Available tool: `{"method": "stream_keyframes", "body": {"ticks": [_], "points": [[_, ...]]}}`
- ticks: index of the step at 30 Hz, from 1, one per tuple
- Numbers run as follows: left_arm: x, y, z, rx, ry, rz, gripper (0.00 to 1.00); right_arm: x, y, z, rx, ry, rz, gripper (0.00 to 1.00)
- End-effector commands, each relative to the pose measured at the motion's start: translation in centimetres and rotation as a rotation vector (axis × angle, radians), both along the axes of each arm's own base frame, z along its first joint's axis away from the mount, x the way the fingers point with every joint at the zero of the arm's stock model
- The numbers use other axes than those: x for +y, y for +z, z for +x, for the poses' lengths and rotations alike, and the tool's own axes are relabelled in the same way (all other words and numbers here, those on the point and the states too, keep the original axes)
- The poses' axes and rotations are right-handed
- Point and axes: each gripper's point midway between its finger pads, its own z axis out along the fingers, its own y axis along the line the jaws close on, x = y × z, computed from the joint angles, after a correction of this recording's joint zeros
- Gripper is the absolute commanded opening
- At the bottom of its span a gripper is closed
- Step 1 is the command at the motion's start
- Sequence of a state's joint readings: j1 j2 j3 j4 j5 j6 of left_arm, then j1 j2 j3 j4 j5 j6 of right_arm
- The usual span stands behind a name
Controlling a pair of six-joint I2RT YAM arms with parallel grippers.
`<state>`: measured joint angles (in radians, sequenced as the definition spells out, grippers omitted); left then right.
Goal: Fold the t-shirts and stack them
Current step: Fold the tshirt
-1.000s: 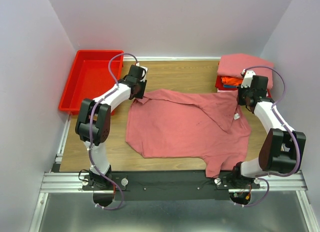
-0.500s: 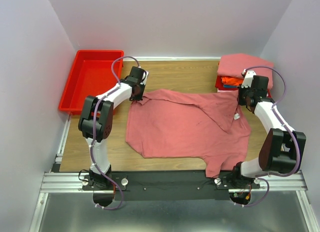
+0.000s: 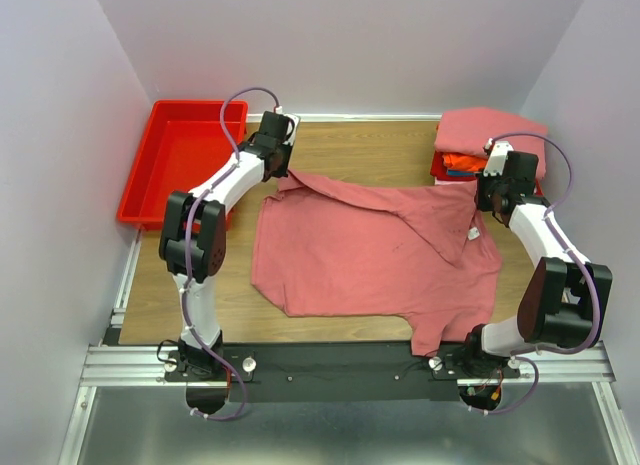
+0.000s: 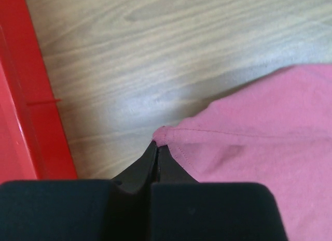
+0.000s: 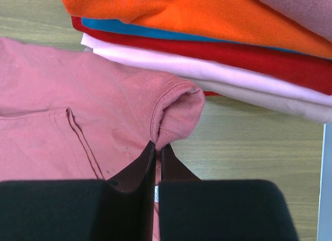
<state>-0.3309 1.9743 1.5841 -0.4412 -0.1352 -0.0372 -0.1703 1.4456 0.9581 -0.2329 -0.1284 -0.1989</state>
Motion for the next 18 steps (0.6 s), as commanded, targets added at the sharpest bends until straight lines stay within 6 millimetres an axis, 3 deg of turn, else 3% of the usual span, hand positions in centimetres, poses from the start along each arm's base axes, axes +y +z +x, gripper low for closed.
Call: {"method": "stream_keyframes", "body": {"ticks": [1,6,13,18], "points": [[0.7,-1.0,1.3,-0.011,0.018,0.059,0.00,0.1,-0.3,-0.3,0.008,0.000,0.022,0.10],[1.3,-0.6,2.8,-0.051,0.035,0.137,0.00,0.1,-0.6,-0.3,0.013,-0.001,0.022,0.10],[1.4,2.1,5.0,-0.159,0.052,0.206,0.00,0.1,-0.7,-0.4,0.016,0.001,0.024,0.10],[0.8,1.1,5.5,-0.152,0.028,0.215,0.00,0.1,-0.7,-0.4,0.016,0.002,0.023,0.10]]}}
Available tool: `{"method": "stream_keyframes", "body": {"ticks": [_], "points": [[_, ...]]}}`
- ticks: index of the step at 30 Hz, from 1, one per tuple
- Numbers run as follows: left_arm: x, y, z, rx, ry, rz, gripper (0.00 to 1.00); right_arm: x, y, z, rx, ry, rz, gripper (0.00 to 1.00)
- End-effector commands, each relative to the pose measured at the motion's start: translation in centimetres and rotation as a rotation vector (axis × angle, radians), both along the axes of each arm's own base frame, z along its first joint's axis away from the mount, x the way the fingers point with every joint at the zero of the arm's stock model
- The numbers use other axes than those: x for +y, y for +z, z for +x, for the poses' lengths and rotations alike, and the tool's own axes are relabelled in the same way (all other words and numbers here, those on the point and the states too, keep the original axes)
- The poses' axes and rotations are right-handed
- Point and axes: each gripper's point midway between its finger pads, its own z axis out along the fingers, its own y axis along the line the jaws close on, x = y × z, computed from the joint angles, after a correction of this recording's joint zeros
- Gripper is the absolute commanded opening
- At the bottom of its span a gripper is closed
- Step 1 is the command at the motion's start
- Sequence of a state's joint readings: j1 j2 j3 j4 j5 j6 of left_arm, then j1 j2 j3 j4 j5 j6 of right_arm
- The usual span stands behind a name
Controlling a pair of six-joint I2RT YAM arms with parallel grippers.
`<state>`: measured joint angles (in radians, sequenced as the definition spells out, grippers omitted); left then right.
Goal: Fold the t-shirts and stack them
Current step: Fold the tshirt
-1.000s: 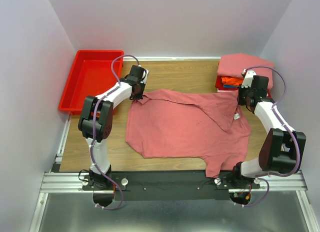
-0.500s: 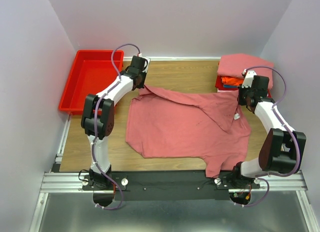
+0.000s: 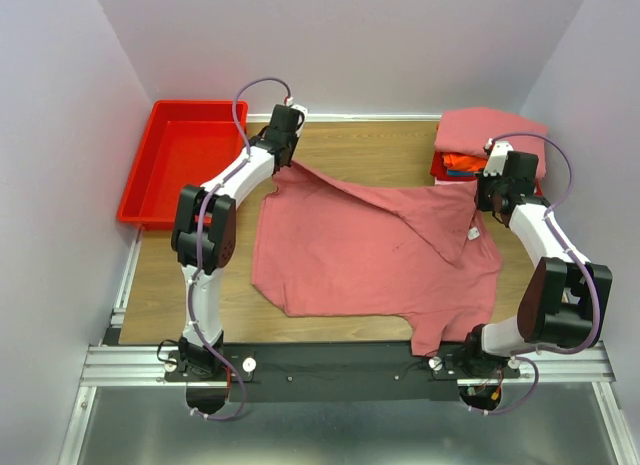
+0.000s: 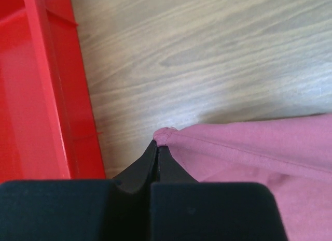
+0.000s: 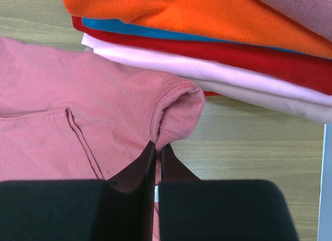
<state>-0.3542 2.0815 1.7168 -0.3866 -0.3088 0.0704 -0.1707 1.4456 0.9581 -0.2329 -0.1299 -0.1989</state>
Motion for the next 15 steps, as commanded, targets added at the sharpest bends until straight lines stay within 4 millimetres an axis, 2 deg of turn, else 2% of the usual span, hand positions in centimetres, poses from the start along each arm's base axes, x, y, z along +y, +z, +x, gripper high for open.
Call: {"method": "stream_keyframes", "body": {"ticks": [1,10,15], "points": [[0.0,-0.1,1.2,-0.034,0.003,0.055,0.00,0.0,-0.7,-0.4,0.018,-0.001,0.021,0.10],[-0.6,1.4,1.8,-0.129,0.000,0.159,0.00,0.1,-0.8,-0.5,0.019,0.001,0.024,0.10],[0.2,1.1,1.7,-0.153,0.016,0.234,0.00,0.1,-0.7,-0.4,0.016,0.004,0.025,0.10]]}}
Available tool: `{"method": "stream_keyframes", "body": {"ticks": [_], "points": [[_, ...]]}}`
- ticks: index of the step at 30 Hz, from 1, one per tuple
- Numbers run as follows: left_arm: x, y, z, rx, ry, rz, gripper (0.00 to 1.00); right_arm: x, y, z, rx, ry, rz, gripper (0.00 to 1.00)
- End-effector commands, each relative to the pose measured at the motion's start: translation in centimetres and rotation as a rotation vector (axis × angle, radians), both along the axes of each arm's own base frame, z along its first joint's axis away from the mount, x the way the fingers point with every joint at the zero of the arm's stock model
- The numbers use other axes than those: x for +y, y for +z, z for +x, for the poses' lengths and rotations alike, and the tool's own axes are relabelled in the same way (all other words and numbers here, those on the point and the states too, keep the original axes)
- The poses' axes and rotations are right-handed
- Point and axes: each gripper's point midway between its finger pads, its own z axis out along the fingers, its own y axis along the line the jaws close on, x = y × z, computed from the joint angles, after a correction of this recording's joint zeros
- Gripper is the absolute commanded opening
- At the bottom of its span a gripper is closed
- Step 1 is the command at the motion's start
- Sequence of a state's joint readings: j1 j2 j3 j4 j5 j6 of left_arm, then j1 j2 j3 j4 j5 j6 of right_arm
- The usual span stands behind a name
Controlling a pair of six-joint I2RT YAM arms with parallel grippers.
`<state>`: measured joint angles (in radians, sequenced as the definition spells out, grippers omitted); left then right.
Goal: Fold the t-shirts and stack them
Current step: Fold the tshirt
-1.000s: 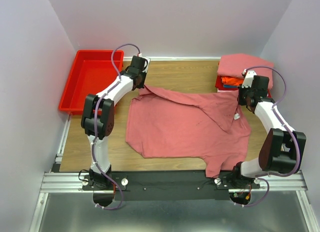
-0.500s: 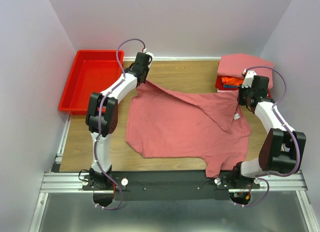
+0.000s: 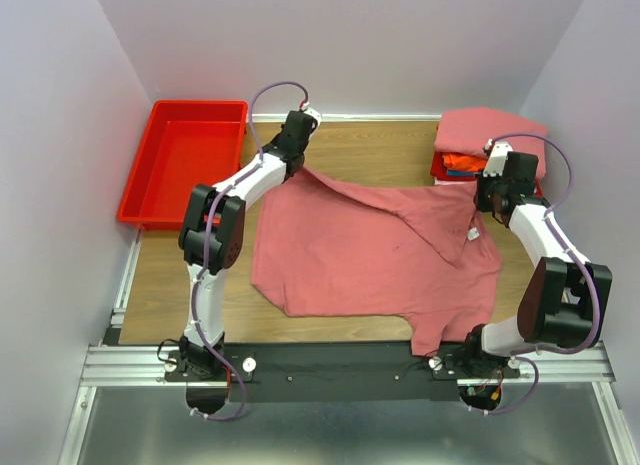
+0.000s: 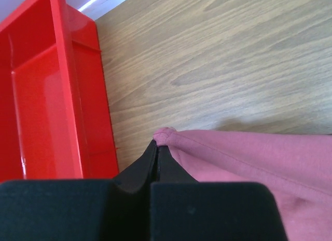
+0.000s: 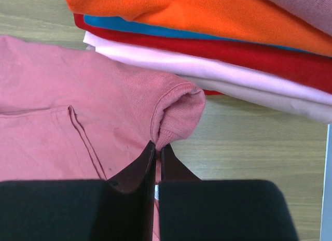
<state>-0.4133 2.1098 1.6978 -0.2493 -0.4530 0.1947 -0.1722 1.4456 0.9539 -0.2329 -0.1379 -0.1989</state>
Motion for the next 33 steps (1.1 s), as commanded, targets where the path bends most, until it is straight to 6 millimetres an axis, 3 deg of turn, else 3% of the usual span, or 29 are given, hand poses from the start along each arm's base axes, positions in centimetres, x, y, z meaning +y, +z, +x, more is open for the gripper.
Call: {"method": "stream_keyframes", "body": {"ticks": [1,8,16,33], "points": [[1.4,0.4,0.4,-0.054,0.036,0.096,0.00,0.1,-0.6,-0.4,0.014,0.000,0.020,0.10],[0.7,-1.1,-0.3,-0.036,0.008,0.138,0.00,0.1,-0.6,-0.4,0.014,0.000,0.020,0.10],[1.3,1.0,-1.6,-0.106,0.014,0.129,0.00,0.0,-0.5,-0.4,0.013,0.001,0.026,0.10],[1.4,0.1,-5.0,-0.086,0.004,0.123,0.00,0.1,-0.5,-0.5,0.012,0.004,0.030,0.10]]}}
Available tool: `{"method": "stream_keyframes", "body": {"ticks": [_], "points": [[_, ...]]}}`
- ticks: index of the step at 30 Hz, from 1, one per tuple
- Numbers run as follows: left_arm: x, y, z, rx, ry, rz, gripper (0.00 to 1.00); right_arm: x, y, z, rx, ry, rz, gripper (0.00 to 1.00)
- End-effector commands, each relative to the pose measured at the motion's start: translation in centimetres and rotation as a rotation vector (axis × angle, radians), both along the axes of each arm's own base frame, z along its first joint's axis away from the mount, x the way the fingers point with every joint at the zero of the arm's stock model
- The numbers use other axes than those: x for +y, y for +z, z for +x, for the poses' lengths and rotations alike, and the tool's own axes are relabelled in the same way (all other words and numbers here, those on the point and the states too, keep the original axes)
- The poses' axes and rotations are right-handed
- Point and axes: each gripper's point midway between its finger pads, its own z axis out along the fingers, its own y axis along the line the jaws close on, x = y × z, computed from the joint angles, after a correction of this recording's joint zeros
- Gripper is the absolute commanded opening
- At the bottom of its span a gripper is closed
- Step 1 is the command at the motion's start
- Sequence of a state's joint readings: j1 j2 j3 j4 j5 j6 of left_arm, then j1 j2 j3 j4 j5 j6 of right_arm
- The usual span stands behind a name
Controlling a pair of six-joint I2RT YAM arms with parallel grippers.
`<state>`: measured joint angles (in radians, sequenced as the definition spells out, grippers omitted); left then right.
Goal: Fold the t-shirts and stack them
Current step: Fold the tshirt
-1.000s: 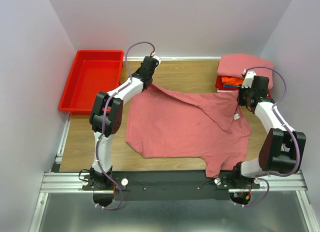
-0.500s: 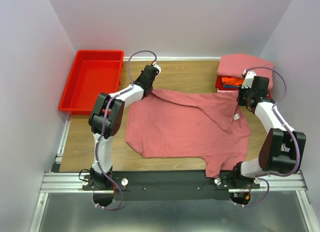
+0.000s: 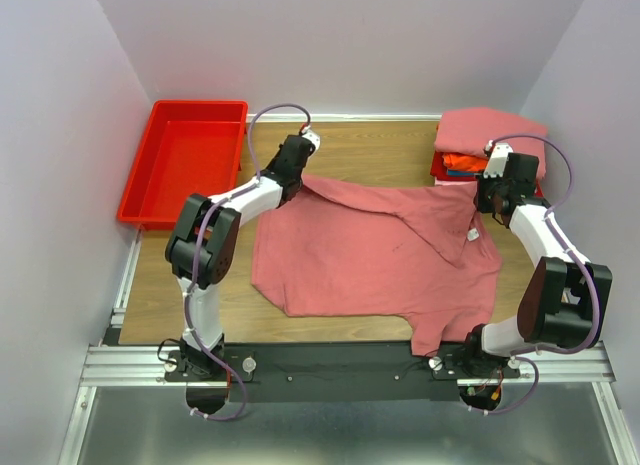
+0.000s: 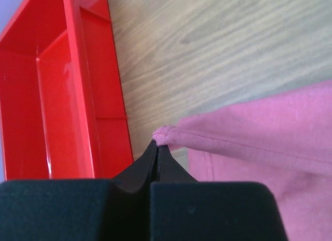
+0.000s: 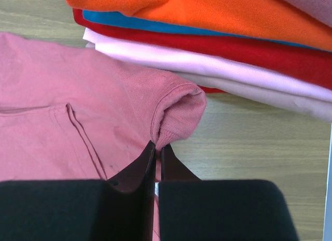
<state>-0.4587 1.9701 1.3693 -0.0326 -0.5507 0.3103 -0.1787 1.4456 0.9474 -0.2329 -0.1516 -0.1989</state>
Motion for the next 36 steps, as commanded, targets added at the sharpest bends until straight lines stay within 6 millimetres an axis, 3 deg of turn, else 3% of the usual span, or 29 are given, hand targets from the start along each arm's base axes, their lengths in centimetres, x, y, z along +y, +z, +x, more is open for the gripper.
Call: {"method": "stream_keyframes", "body": {"ticks": [1,6,16,27,28,29,32,36], "points": [[0.1,1.6,-1.0,-0.050,0.029,-0.014,0.00,0.1,-0.3,-0.3,0.006,0.001,0.019,0.10],[0.2,-0.2,-2.5,-0.009,0.038,-0.001,0.00,0.1,-0.3,-0.3,0.007,0.003,0.021,0.10],[1.0,-0.9,-4.2,0.005,0.071,0.013,0.00,0.2,-0.3,-0.4,0.008,0.006,0.025,0.10],[0.4,-2.6,-5.7,0.062,0.056,0.029,0.00,0.2,-0.4,-0.4,0.008,0.005,0.024,0.10],[0.2,-2.8,-5.9,0.079,0.047,0.020,0.02,0.2,-0.4,-0.4,0.008,0.005,0.024,0.10],[-0.1,-3.3,-6.5,0.109,0.041,0.002,0.17,0.2,-0.4,-0.3,0.008,0.005,0.024,0.10],[0.1,-3.2,-7.8,0.153,0.059,-0.029,0.36,0.2,-0.4,-0.3,0.010,0.006,0.021,0.11],[0.7,0.7,-8.5,0.078,0.118,-0.108,0.46,0.2,-0.5,-0.4,0.011,0.011,0.020,0.11]]}}
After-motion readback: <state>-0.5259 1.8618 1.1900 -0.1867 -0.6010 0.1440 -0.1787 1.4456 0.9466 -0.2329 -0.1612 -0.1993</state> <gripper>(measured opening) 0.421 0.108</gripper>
